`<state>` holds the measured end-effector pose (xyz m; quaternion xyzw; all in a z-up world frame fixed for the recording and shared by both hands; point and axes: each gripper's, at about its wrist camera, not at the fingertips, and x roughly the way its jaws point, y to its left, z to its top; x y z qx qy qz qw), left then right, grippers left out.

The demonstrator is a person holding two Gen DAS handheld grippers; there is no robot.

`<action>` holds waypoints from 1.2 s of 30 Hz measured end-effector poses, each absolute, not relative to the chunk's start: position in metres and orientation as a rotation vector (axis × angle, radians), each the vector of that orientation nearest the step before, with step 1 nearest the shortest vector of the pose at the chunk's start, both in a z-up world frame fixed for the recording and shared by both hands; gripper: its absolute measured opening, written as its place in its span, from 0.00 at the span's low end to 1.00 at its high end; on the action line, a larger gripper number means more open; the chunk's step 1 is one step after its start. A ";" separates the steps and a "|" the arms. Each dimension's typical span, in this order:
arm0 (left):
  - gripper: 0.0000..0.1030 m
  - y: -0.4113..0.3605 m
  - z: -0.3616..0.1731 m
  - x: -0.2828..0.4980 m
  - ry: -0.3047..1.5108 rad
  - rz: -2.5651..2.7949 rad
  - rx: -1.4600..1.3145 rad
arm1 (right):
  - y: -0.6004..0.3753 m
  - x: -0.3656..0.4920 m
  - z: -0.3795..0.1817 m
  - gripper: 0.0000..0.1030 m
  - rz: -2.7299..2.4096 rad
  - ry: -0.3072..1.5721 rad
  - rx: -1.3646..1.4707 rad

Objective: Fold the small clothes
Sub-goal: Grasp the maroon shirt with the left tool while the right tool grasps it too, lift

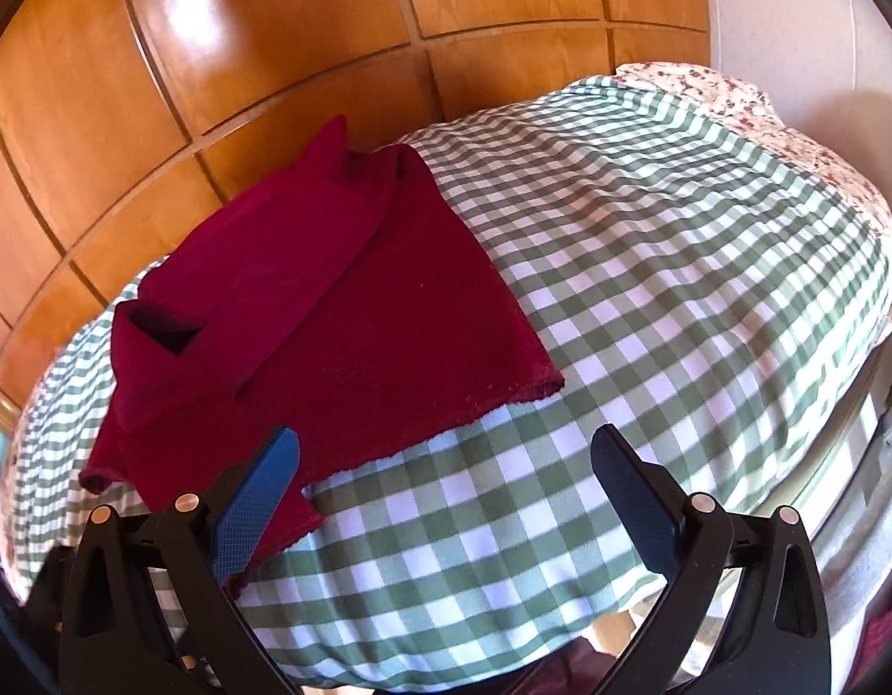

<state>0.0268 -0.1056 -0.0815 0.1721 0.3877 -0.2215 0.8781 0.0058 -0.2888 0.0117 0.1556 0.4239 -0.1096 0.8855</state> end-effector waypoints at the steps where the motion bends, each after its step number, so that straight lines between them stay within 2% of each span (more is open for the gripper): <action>1: 0.76 -0.110 -0.086 0.031 0.820 -0.464 0.370 | -0.288 0.010 0.012 0.94 -0.209 0.879 0.320; 3: 0.70 -0.114 -0.093 0.037 0.817 -0.475 0.367 | -0.285 0.019 0.013 0.93 -0.173 0.879 0.317; 5: 0.49 -0.114 -0.092 0.033 0.792 -0.505 0.344 | -0.282 0.032 0.012 0.89 -0.131 0.889 0.330; 7: 0.09 -0.105 -0.083 0.035 0.784 -0.520 0.309 | -0.278 0.048 0.011 0.81 -0.090 0.900 0.340; 10: 0.08 -0.082 -0.069 0.044 0.792 -0.537 0.191 | -0.269 0.075 0.002 0.71 -0.015 0.929 0.358; 17: 0.08 0.030 -0.005 0.089 0.702 -0.432 -0.190 | -0.239 0.129 -0.026 0.71 0.114 1.031 0.396; 21: 0.08 0.112 0.020 0.128 0.630 -0.218 -0.309 | -0.224 0.150 -0.033 0.69 0.126 1.043 0.390; 23: 0.08 0.152 0.028 0.149 0.601 -0.097 -0.345 | -0.219 0.159 -0.032 0.61 0.122 1.044 0.362; 24: 0.08 0.170 0.031 0.160 0.591 -0.042 -0.358 | -0.217 0.162 -0.032 0.52 0.115 1.044 0.346; 25: 0.08 0.182 0.033 0.168 0.586 -0.003 -0.369 | -0.215 0.166 -0.031 0.37 0.111 1.043 0.317; 27: 0.08 0.213 0.036 0.191 0.576 0.116 -0.381 | -0.211 0.173 -0.031 0.27 0.114 1.052 0.277; 28: 0.08 0.222 0.036 0.200 0.577 0.159 -0.379 | -0.213 0.173 -0.029 0.18 0.114 1.054 0.266; 30: 0.08 0.244 0.031 0.214 0.602 0.242 -0.389 | -0.218 0.175 -0.020 0.12 0.112 1.037 0.244; 32: 0.12 0.249 0.022 0.232 0.634 0.297 -0.379 | -0.228 0.175 -0.002 0.10 0.095 0.988 0.205; 33: 0.18 0.249 0.018 0.235 0.646 0.304 -0.371 | -0.234 0.176 0.005 0.09 0.086 0.970 0.191; 36: 0.67 0.250 0.004 0.241 0.674 0.349 -0.328 | -0.272 0.186 0.031 0.09 -0.002 0.899 0.167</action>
